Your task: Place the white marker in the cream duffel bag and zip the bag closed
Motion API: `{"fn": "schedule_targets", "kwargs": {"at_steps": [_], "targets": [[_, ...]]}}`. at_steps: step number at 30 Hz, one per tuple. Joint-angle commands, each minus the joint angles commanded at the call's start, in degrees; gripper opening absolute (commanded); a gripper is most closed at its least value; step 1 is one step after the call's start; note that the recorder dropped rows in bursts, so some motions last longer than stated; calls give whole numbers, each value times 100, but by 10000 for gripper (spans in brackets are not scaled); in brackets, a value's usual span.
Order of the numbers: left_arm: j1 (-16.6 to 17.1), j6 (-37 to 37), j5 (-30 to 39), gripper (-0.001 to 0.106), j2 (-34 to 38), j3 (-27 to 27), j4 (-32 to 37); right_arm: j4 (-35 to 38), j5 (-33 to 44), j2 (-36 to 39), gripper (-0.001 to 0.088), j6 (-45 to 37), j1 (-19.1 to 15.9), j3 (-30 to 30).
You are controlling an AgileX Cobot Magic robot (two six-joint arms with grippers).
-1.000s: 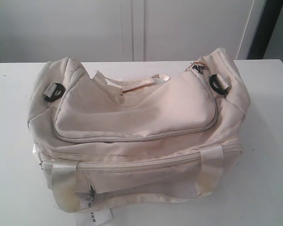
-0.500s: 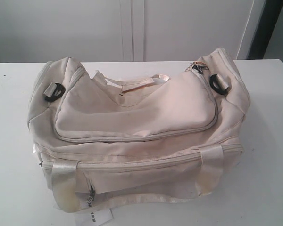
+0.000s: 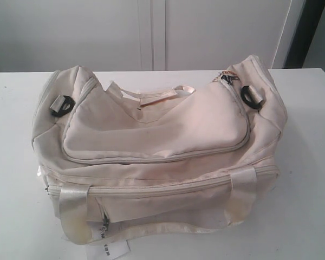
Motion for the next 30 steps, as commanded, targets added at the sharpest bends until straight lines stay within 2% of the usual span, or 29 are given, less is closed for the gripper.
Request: {"fn": "schedule_targets", "kwargs": {"at_steps": [4, 10, 22, 30], "targets": [[114, 0, 81, 32, -235, 217, 0, 0, 0, 0, 0, 0, 0, 0], [128, 24, 739, 32, -369, 444, 22, 0, 0, 0, 0, 0, 0, 0], [128, 39, 722, 32, -585, 1175, 36, 0, 0, 0, 0, 0, 0, 0], [128, 39, 821, 32, -585, 1252, 190, 0, 0, 0, 0, 0, 0, 0]]}}
